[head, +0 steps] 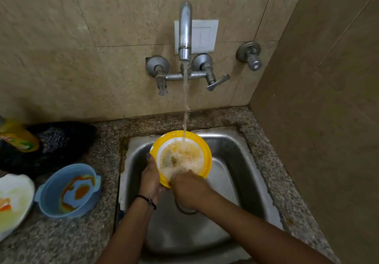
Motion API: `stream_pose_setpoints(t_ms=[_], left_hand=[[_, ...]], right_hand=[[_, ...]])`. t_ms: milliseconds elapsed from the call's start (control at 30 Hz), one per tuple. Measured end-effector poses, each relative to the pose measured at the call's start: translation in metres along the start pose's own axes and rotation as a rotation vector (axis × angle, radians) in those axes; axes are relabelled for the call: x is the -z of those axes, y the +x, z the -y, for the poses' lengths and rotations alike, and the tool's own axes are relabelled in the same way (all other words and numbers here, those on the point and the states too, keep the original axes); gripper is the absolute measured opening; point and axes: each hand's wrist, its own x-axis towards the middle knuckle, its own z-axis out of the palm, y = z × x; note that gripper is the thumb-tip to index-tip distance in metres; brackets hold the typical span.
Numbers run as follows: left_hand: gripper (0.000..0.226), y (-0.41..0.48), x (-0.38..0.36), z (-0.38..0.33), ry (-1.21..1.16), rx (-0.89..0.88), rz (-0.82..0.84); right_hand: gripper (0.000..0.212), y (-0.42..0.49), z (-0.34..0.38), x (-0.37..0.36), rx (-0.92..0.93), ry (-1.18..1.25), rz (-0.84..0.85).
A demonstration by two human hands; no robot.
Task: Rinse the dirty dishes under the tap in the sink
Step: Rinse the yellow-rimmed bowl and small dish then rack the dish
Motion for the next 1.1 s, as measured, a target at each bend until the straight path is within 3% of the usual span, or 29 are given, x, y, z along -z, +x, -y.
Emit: stream_pose_setpoints(t_ms=[100, 233, 333, 400, 467, 567, 667, 767, 900, 967, 1033, 1100], left_hand=[[0.062, -0.003, -0.002, 0.001, 0.007, -0.001, 0.023], [0.064, -0.008, -0.004, 0.0, 0.035, -0.007, 0.018], [0.071, -0.008, -0.001, 0.0, 0.063, -0.005, 0.023], [0.08, -0.003, 0.005, 0.003, 0.085, -0.016, 0.029], [0.07, 0.0, 0.011, 0.002, 0.146, -0.079, 0.005], [0.043, 0.0, 0.014, -0.004, 0.313, -0.228, -0.005], [0.03, -0.002, 0.007, -0.008, 0.585, -0.467, 0.05], [0.037, -0.001, -0.001, -0.005, 1.025, -0.791, 0.019], [0.05, -0.003, -0.002, -0.003, 1.541, -0.88, -0.083], [0.05, -0.004, 0.002, -0.001, 1.5, -0.939, -0.129], [0.043, 0.0, 0.008, -0.001, 1.219, -0.901, -0.126], [0.034, 0.003, 0.012, -0.005, 0.896, -0.738, -0.08]], right_hand=[[0.037, 0.019, -0.013, 0.004, 0.089, 0.141, 0.015], [0.054, 0.047, -0.023, -0.001, -0.135, -0.106, -0.092], [0.06, 0.048, -0.019, -0.01, 0.119, -0.077, -0.072], [0.049, 0.038, -0.021, -0.012, 0.321, 0.01, -0.111], [0.031, 0.024, -0.033, -0.017, 0.401, 0.107, -0.091], [0.032, 0.004, -0.059, -0.028, 0.382, 0.154, -0.082], [0.022, -0.001, -0.08, -0.035, 0.27, 0.093, -0.114], [0.039, 0.001, -0.08, -0.036, 0.155, 0.011, -0.084], [0.043, 0.009, -0.065, -0.036, 0.167, -0.09, -0.099], [0.04, 0.015, -0.058, -0.038, 0.184, -0.114, -0.136], [0.039, 0.022, -0.054, -0.035, 0.164, -0.082, -0.156], [0.042, 0.027, -0.05, -0.027, 0.147, -0.052, -0.21]])
